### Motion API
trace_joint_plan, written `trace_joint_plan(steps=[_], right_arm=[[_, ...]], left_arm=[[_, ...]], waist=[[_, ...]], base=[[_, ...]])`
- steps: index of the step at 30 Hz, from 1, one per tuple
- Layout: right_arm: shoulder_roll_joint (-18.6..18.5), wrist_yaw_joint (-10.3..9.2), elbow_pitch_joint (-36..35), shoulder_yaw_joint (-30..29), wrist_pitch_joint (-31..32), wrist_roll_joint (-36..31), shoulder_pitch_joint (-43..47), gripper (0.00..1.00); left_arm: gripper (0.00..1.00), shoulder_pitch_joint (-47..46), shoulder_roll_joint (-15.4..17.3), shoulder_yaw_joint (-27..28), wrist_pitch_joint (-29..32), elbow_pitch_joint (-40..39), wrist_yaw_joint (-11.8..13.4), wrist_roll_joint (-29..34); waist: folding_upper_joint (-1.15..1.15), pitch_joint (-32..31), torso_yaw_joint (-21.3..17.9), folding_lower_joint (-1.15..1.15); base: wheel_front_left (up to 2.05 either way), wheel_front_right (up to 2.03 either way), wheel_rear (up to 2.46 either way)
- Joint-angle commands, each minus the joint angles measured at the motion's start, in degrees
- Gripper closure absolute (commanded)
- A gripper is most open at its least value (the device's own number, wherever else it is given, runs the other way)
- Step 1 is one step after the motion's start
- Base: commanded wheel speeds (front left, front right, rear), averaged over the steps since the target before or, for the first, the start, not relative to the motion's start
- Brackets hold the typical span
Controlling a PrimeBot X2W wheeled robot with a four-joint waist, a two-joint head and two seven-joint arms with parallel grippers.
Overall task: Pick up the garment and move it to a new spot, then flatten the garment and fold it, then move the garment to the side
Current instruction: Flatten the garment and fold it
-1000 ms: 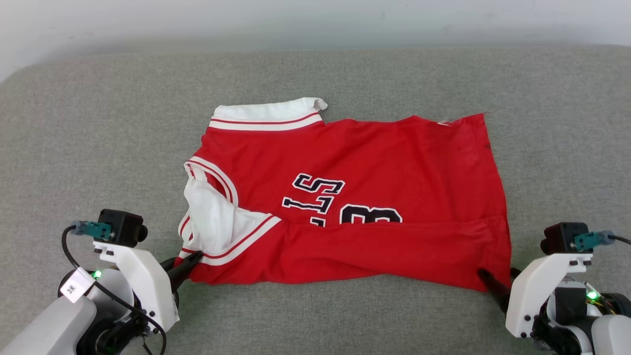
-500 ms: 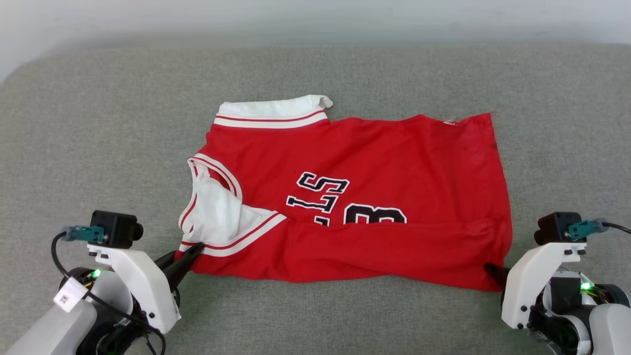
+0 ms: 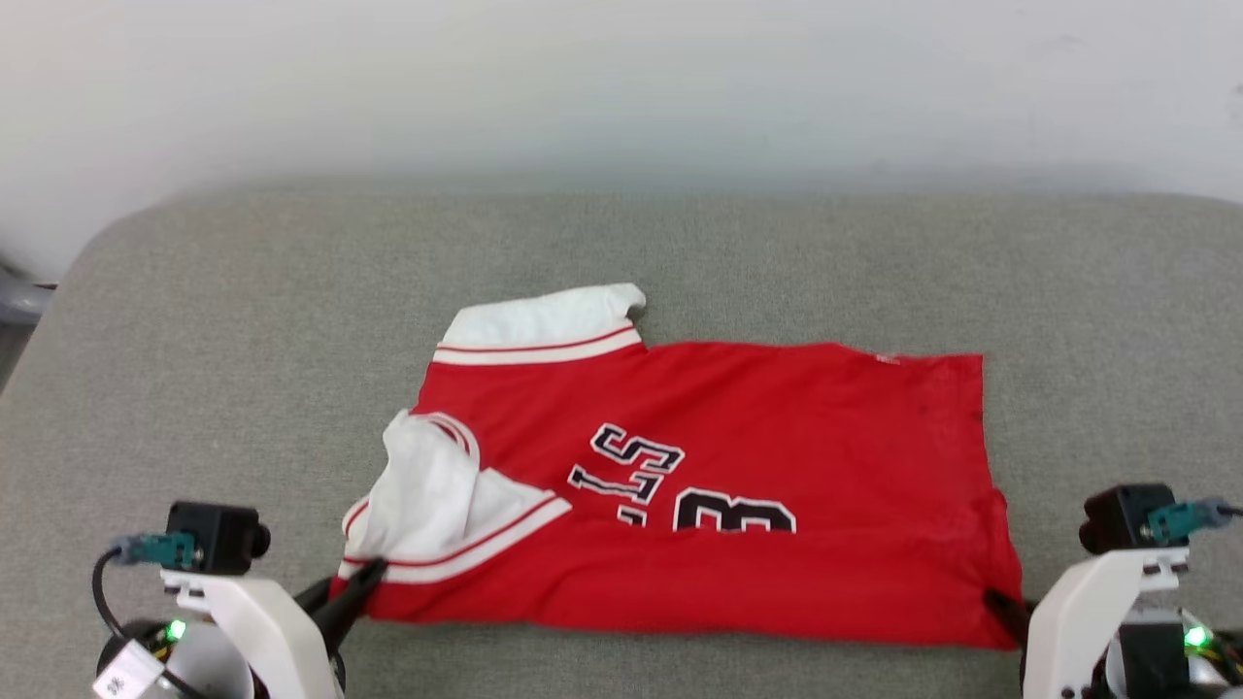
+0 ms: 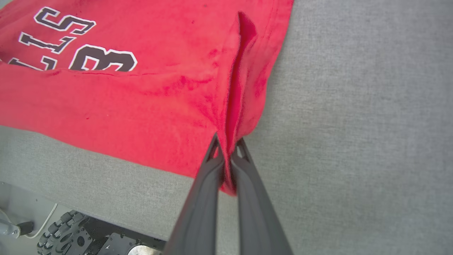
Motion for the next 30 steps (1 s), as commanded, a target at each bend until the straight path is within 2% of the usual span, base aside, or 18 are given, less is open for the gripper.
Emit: trace_joint_plan(steps=[1, 6, 10, 16, 17, 18, 19, 20, 21, 26, 30], right_arm=[[0.2, -0.05, -1.1, -0.3, 0.5, 0.7, 1.9, 1.0], [1.0, -0.05, -2.8, -1.0, 1.4, 0.9, 7.1, 1.0], [2.0, -0.05, -0.7, -1.6, 0.2, 1.4, 10.5, 1.0], [3.5, -0.05, 3.7, -2.9, -3.6, 1.5, 12.8, 1.0], [3.7, -0.05, 4.4, -3.0, -4.7, 1.8, 12.9, 0.91], [3.8, -0.05, 5.0, -3.0, -5.9, 2.0, 12.8, 0.6], [4.0, -0.05, 6.0, -2.9, -6.8, 2.2, 12.8, 0.5], [4.2, -0.05, 6.8, -2.6, -7.7, 2.4, 12.7, 0.01], [4.2, -0.05, 7.2, -2.3, -8.9, 2.6, 12.4, 0.0], [4.2, -0.05, 8.2, -0.7, -14.9, 2.8, 10.6, 0.0], [4.0, -0.05, 7.5, -1.1, -23.2, 0.9, 9.1, 0.0]], left_arm=[[1.0, 1.8, 0.5, 0.1, 0.0, -0.8, 0.9, -0.4], [1.0, 7.3, 1.4, -0.3, 0.4, -2.0, 4.2, -1.9], [1.0, 11.3, -0.3, -0.8, -0.8, -0.6, 5.6, -3.5], [1.0, 11.9, -3.4, -1.7, -2.4, 3.2, 4.7, -4.1], [1.0, 11.5, -3.9, -1.9, -2.5, 4.1, 4.3, -3.9], [0.81, 11.0, -4.2, -2.0, -2.8, 5.0, 3.9, -3.8], [0.62, 10.7, -4.9, -1.9, -2.9, 6.1, 3.4, -4.3], [0.37, 10.5, -5.2, -2.4, -2.6, 6.9, 3.0, -4.3], [0.0, 10.2, -5.5, -2.5, -2.5, 7.7, 2.8, -4.0], [0.0, 8.4, -6.3, -2.5, -3.8, 9.8, 1.5, -3.0], [0.0, 6.5, -6.1, -2.3, -6.6, 9.9, 1.4, -0.3]], waist=[[0.0, -1.4, 0.5, 0.0], [0.0, -2.8, 0.5, 0.0], [0.0, -3.9, 0.4, 0.0], [0.0, -3.8, 0.8, 0.0], [0.0, -3.7, 0.8, 0.0], [0.0, -3.7, 0.7, 0.0], [0.0, -3.6, 0.7, 0.0], [0.0, -3.6, 0.5, 0.0], [0.0, -3.6, 0.4, 0.0], [0.0, -3.8, -0.2, 0.0], [0.0, -3.9, -0.4, 0.0]], base=[[0.0, 0.0, 0.0], [0.0, 0.0, 0.0], [0.0, 0.0, 0.0], [0.0, 0.0, 0.0], [0.0, 0.0, 0.0], [0.0, 0.0, 0.0], [0.0, 0.0, 0.0], [0.0, 0.0, 0.0], [0.0, 0.0, 0.0], [0.0, 0.0, 0.0], [0.0, 0.0, 0.0]])
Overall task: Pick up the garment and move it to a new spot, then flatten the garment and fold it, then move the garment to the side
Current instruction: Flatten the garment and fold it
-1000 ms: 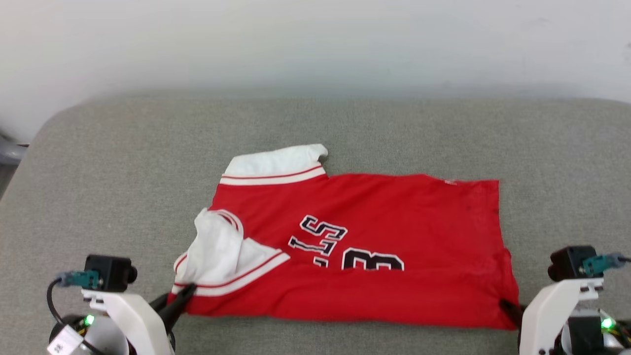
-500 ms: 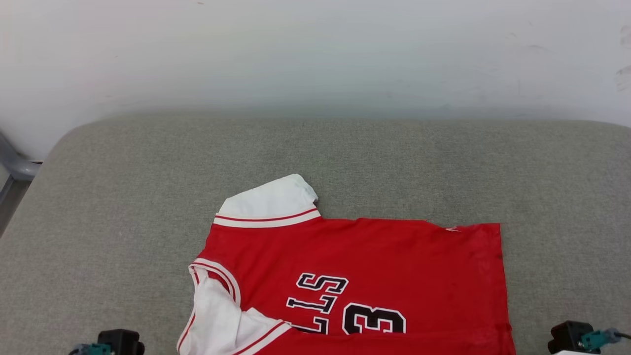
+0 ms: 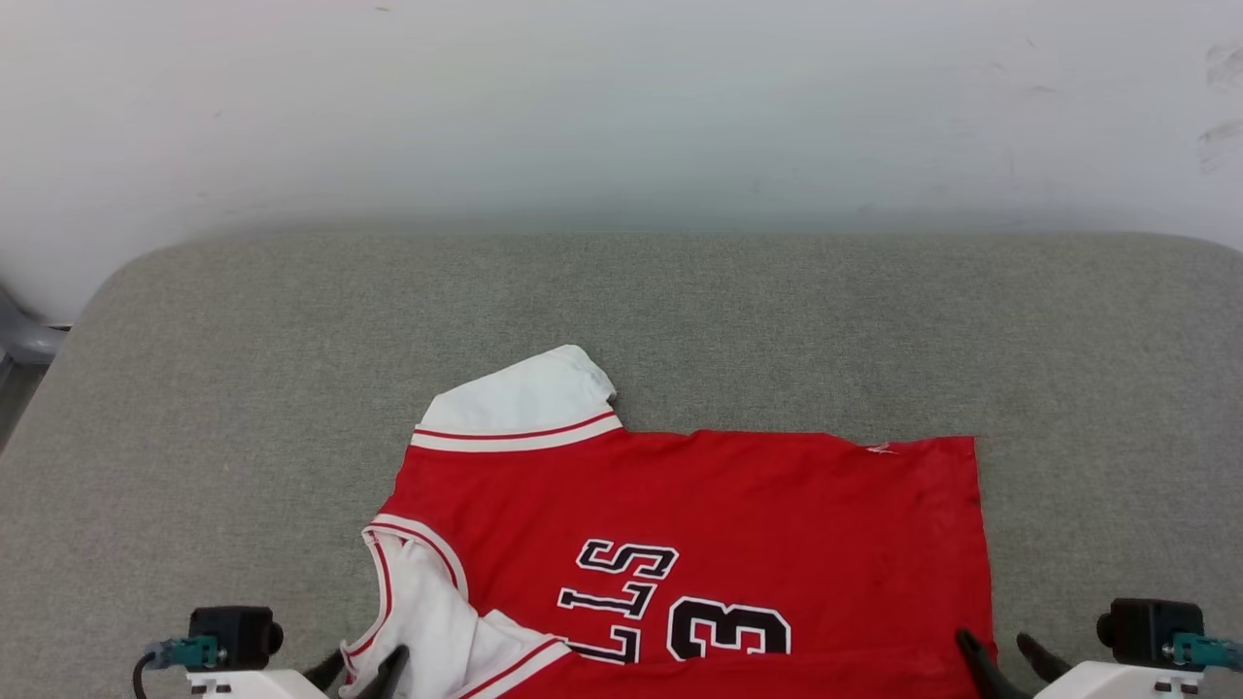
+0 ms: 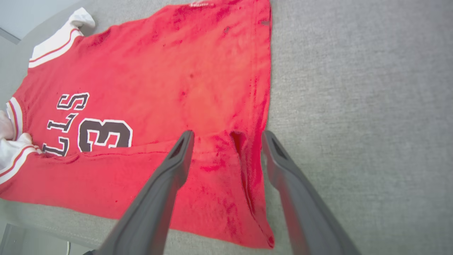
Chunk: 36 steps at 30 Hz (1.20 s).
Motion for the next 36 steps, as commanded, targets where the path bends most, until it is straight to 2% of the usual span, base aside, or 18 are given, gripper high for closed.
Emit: trace_joint_plan(steps=[1, 8, 13, 19, 25, 30, 36], right_arm=[[0.1, -0.05, 0.0, 0.0, -1.0, -0.3, -0.4, 0.0], [0.6, -0.05, -2.9, 0.9, -13.6, -4.4, -4.4, 0.0], [0.6, -0.05, -4.3, 1.9, -18.5, -7.4, -7.2, 0.0], [0.6, -0.05, -6.7, 2.3, -20.3, -10.7, -11.0, 0.0], [0.6, -0.05, -8.8, 4.1, -20.8, -11.5, -15.0, 0.0], [0.6, -0.05, -8.7, 5.4, -22.0, -10.9, -17.6, 0.0], [0.6, -0.05, -7.3, 6.4, -23.6, -9.7, -18.9, 0.0]], left_arm=[[0.0, -0.9, -0.2, 0.3, -0.8, 0.0, -0.1, 0.5], [0.0, -6.0, -2.0, 3.4, -11.2, 0.2, 1.3, 6.1], [0.0, -11.1, -2.9, 4.6, -15.4, 0.7, 1.7, 9.6], [0.0, -18.5, -2.8, 4.8, -15.7, 2.1, -0.7, 12.3], [0.0, -28.0, -1.5, 3.4, -9.9, 5.4, -6.3, 11.9], [0.0, -35.2, 0.0, 1.4, -0.6, 9.7, -11.7, 8.9], [0.0, -42.7, 2.7, -1.8, 13.8, 12.7, -13.6, 2.8]], waist=[[0.0, 0.0, 0.0, 0.0], [0.0, 1.9, 0.0, 0.0], [0.0, 5.3, -0.7, 0.0], [0.0, 10.5, -2.1, 0.0], [0.0, 15.6, -4.2, 0.0], [0.0, 18.7, -6.6, 0.0], [0.0, 21.3, -9.5, 0.0]], base=[[0.0, 0.0, 0.0], [0.0, 0.0, 0.0], [0.0, 0.0, 0.0], [0.0, 0.0, 0.0], [0.0, 0.0, 0.0], [0.0, 0.0, 0.0], [0.0, 0.0, 0.0]])
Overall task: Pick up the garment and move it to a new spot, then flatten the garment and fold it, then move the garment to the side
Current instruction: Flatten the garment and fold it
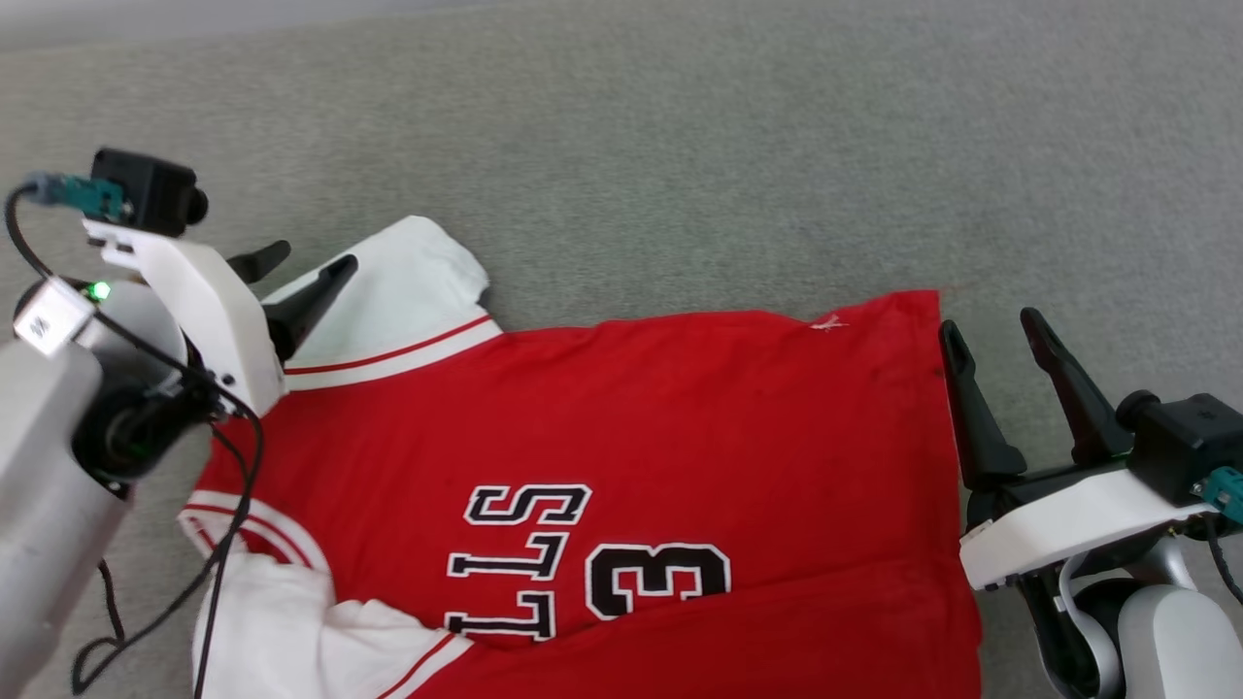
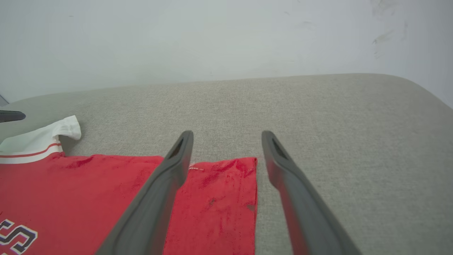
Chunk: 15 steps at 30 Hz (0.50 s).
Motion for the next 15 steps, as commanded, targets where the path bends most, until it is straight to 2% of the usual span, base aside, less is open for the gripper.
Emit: trace_joint_plan(steps=[1, 6, 9, 15], right_arm=[[0.1, -0.05, 0.4, 0.2, -0.4, 0.4, -0.7, 0.0], [0.1, -0.05, 2.4, 0.8, -1.8, 2.6, -1.4, 0.0], [0.1, -0.05, 3.7, 0.9, -2.7, 3.6, -1.5, 0.0], [0.1, -0.05, 5.6, 1.2, -3.7, 5.5, -2.2, 0.0]], left_arm=[[0.0, -1.4, 0.5, -0.3, 1.5, 0.4, -0.2, -1.2], [0.0, -5.2, 2.9, -3.1, 9.9, 1.7, -0.2, -5.5], [0.0, -7.0, 3.8, -5.3, 13.2, 2.9, -0.3, -6.0], [0.02, -7.2, 3.2, -10.9, 18.7, 6.3, -0.3, -7.4]], waist=[[0.0, 1.5, -1.7, -0.02], [0.0, 3.2, -3.9, -0.02], [0.0, 4.1, -4.7, -0.02], [0.0, 5.7, -6.0, -0.02]], base=[[0.0, 0.0, 0.0], [0.0, 0.0, 0.0], [0.0, 0.0, 0.0], [0.0, 0.0, 0.0]])
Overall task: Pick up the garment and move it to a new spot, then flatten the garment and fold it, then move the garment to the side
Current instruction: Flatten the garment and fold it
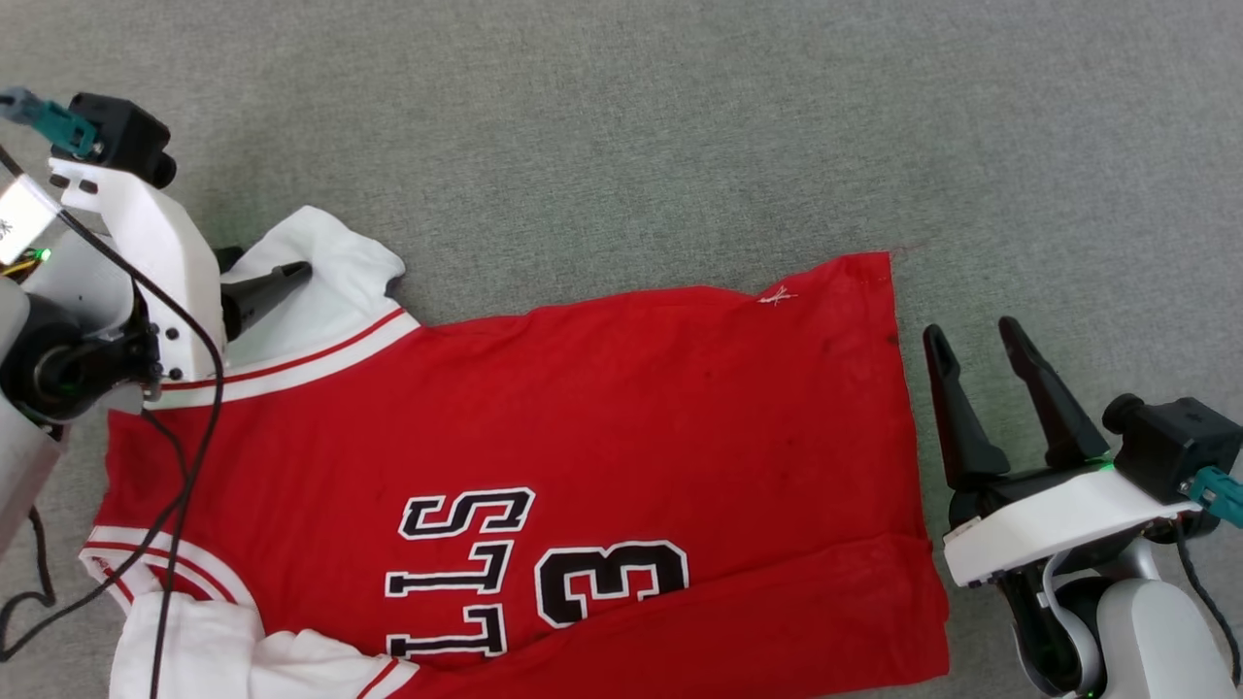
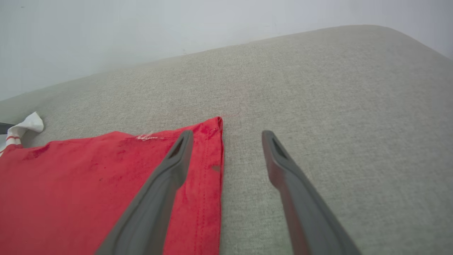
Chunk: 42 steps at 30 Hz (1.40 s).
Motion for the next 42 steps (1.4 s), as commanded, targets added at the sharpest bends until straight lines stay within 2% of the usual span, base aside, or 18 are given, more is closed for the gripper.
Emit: trace_joint_plan(steps=[1, 2, 3, 7, 14, 22, 26, 29, 31, 35, 38, 39, 40, 41, 42], right_arm=[[0.1, -0.05, 0.4, 0.1, -0.4, 0.7, -0.9, 0.0], [0.1, -0.05, 0.7, 0.1, -0.5, 0.8, -1.1, 0.0], [0.1, -0.05, 1.2, 0.1, -0.2, 1.3, -1.2, 0.0], [0.1, -0.05, 2.2, 0.7, 0.7, 2.5, -1.2, 0.0], [0.1, -0.05, 6.2, -1.7, 6.2, 4.1, -4.7, 0.0], [0.1, -0.05, 13.2, -3.6, 20.7, 1.0, -13.2, 0.0], [-1.6, -0.05, 16.8, -4.0, 28.9, -0.2, -17.4, 0.0], [-1.9, -0.05, 18.5, -3.8, 31.8, -0.6, -19.7, 0.0], [-3.2, -0.05, 22.3, -3.7, 35.8, -1.9, -22.2, 0.0], [-3.6, -0.05, 26.4, -3.0, 40.0, -2.5, -24.1, 0.0], [-3.8, -0.04, 32.0, -2.3, 47.0, -1.8, -24.0, 0.0], [-3.7, -0.05, 33.2, -2.4, 48.6, -1.6, -23.9, 0.24], [-3.7, -0.05, 34.5, -2.4, 50.4, -1.4, -23.9, 0.62], [-3.6, -0.05, 35.3, -2.4, 51.2, -1.2, -23.8, 0.88], [-3.6, -0.05, 35.7, -2.5, 51.8, -0.8, -23.9, 1.0]], left_arm=[[0.49, 2.8, -1.4, -3.5, 3.2, 1.5, -0.1, -0.6], [0.7, 3.1, -1.6, -4.6, 4.4, 1.8, -0.1, -1.0], [1.0, 3.5, -2.0, -5.6, 5.6, 2.1, -0.1, -1.6], [1.0, 3.5, -2.9, -7.7, 6.7, 3.1, -0.1, -2.5], [1.0, 0.0, -2.3, -8.0, 1.2, 4.3, -0.1, -1.2], [1.0, -3.7, -2.7, -6.8, -6.3, 2.2, -0.1, -1.7], [1.0, -3.4, -2.9, -7.8, -8.7, 0.3, -0.1, -1.7], [1.0, -3.5, -3.0, -8.4, -9.5, -0.7, -0.1, -1.6], [1.0, -3.8, -3.1, -9.0, -10.7, -2.0, -0.1, -1.5], [1.0, -4.2, -3.0, -9.7, -11.9, -3.2, -0.1, -1.5], [1.0, -4.5, -3.1, -10.2, -12.9, -4.1, -0.1, -2.0], [1.0, -4.5, -3.1, -10.3, -13.2, -4.1, -0.1, -2.2], [1.0, -4.4, -3.1, -10.5, -13.5, -4.1, -0.1, -2.3], [1.0, -4.4, -3.2, -10.6, -13.8, -4.2, -0.1, -2.6], [1.0, -4.4, -3.2, -10.7, -14.1, -4.2, -0.1, -2.8]], waist=[[0.0, 0.5, -0.4, 0.0], [0.0, 0.6, -0.5, 0.0], [0.0, 0.7, -0.6, 0.0], [0.0, 0.8, -0.6, 0.0], [0.0, -1.4, 0.6, 0.0], [0.0, -4.9, 4.5, 0.0], [0.0, -5.7, 6.8, 0.0], [0.0, -5.7, 7.9, 0.0], [0.0, -5.3, 9.3, 0.0], [0.0, -4.7, 10.3, 0.0], [0.0, -4.0, 11.2, 0.0], [0.0, -3.9, 11.3, 0.0], [0.0, -3.8, 11.4, 0.0], [0.0, -3.7, 11.5, 0.0], [0.0, -3.7, 11.6, 0.0]], base=[[0.0, 0.0, 0.0], [0.0, 0.0, 0.0], [0.0, 0.0, 0.0], [0.0, 0.0, 0.0], [0.0, 0.0, 0.0], [0.0, 0.0, 0.0], [0.0, 0.0, 0.0], [0.0, 0.0, 0.0], [0.0, 0.0, 0.0], [0.0, 0.0, 0.0], [0.0, 0.0, 0.0], [0.0, 0.0, 0.0], [0.0, 0.0, 0.0], [0.0, 0.0, 0.0], [0.0, 0.0, 0.0]])
